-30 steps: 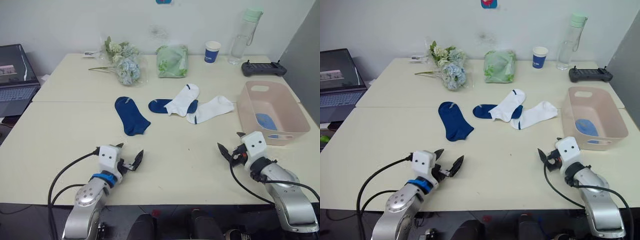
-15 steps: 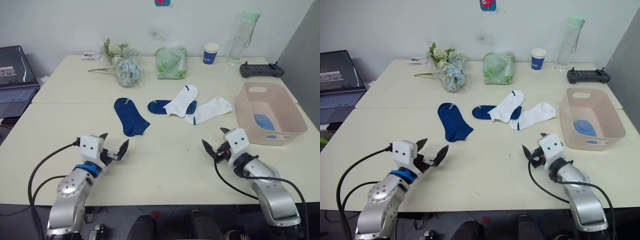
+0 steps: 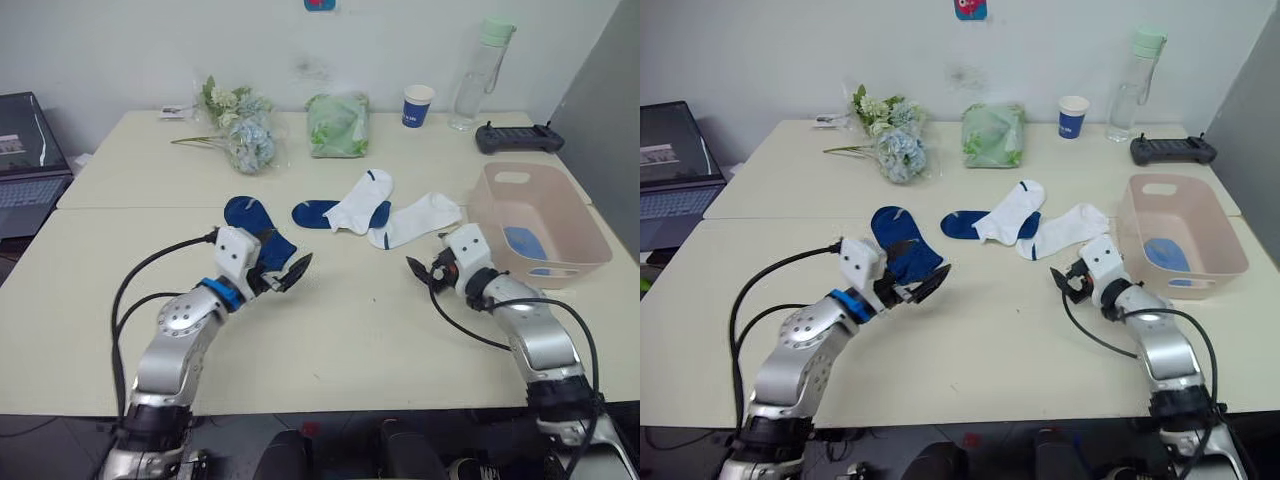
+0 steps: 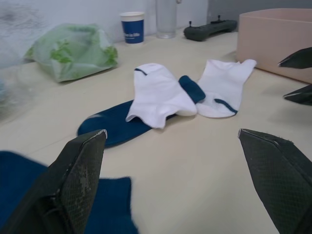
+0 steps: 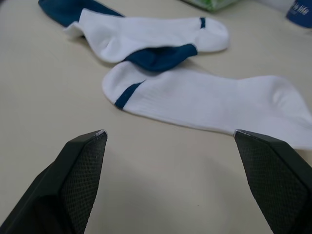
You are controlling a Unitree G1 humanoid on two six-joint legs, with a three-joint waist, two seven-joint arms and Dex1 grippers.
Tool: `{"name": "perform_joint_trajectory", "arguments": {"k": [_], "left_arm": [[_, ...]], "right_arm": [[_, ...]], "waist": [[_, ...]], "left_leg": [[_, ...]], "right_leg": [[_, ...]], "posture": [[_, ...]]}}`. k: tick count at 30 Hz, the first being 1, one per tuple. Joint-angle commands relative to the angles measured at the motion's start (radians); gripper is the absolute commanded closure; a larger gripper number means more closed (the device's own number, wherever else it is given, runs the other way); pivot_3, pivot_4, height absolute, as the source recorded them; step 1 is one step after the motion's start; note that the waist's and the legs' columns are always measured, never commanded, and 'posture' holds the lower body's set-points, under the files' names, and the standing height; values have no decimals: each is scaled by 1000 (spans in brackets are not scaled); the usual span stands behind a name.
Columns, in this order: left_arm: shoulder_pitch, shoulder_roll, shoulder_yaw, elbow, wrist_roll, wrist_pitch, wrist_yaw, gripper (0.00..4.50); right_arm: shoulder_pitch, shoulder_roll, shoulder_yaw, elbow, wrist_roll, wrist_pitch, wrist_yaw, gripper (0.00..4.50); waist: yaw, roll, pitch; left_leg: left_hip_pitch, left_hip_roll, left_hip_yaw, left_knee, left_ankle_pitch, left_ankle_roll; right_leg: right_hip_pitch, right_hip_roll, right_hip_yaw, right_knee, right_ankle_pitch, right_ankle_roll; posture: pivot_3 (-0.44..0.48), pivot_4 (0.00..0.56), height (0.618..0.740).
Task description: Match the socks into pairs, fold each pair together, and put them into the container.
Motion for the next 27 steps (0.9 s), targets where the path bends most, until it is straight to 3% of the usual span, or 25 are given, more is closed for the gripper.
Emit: {"name": "perform_joint_trajectory", "arguments": {"k": [1,9,15,19,27], "left_arm": [[-27,-21,-16,13,7,-49,-10,0],[1,-5,18,21,1,-91,-21,0],[10,-19,17,-24,15,-82,23,0],[40,-22,6,-59,19,-80,35,0],[37,-7,-3,-68,2,-71,-6,0]], "right_arm": [[-71,41,7,60,0,-21,-12,44],[-227,158,31,290,-23,-50,-54,44],[-307,180,57,460,-73,-86,-70,44],[-303,170,58,469,-87,-71,-81,1285],[-215,121,-11,312,-46,-4,-73,3953]], "waist": [[-2,0,0],[-1,0,0],[0,0,0],[0,0,0],[9,0,0]], "left_leg": [[0,0,0,0,0,0],[-1,0,0,0,0,0],[-2,-1,0,1,0,0],[-2,0,1,0,0,0],[-3,-1,0,1,0,0]], "right_leg": [[0,0,0,0,0,0],[-2,-1,0,1,0,0],[-3,-2,0,1,0,0],[-3,-2,1,1,0,0],[-2,-3,0,0,0,0]], "posture": [[0,150,740],[0,150,740],[0,150,740],[0,150,740],[0,150,740]]}}
